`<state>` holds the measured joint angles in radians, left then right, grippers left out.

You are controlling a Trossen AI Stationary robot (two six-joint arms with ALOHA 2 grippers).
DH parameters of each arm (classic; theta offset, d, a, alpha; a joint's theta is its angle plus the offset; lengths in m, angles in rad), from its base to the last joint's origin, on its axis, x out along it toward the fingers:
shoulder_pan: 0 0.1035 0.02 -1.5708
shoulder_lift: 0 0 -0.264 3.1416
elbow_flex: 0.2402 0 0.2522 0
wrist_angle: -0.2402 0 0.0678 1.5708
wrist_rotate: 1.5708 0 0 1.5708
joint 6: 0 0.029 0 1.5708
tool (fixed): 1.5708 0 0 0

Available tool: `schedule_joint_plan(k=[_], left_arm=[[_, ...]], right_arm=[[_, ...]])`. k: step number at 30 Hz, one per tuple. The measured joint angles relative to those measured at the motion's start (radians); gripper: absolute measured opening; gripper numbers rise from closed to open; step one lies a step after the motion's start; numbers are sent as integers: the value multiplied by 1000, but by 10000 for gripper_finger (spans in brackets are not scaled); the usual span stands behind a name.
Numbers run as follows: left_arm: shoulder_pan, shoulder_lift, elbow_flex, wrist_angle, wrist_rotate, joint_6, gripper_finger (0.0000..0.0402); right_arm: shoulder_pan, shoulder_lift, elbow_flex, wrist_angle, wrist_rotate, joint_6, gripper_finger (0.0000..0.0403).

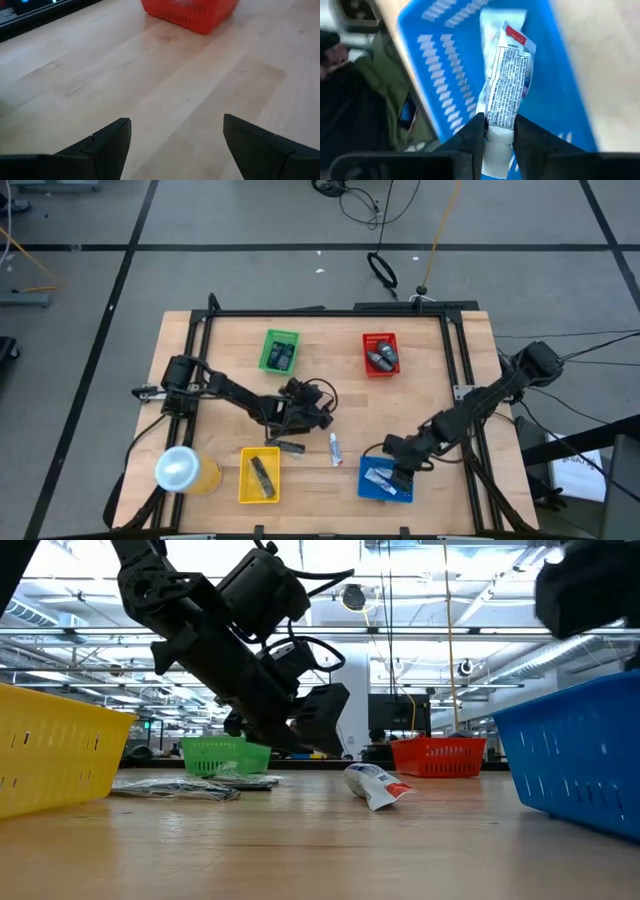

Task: Pick & Place Travel size toiletries
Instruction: Put the right white toothpaste into the blue bin, then put the black hairbrush into the yellow bin

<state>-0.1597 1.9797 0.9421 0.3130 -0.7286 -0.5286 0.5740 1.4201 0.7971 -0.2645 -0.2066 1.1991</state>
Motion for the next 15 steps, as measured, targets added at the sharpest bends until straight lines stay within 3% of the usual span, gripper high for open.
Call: schedule_joint_plan(k=[7, 12, 15], left_arm=[[-50, 0, 0, 116, 19, 173, 312], [-81, -32, 2, 182, 109, 304, 312], [-82, -70, 3, 171, 196, 354, 312]], right_arm=[[-10, -13, 0, 5, 34, -172, 138], [-33, -48, 0, 11, 69, -371, 186], [-50, -83, 0, 15, 162, -562, 206]])
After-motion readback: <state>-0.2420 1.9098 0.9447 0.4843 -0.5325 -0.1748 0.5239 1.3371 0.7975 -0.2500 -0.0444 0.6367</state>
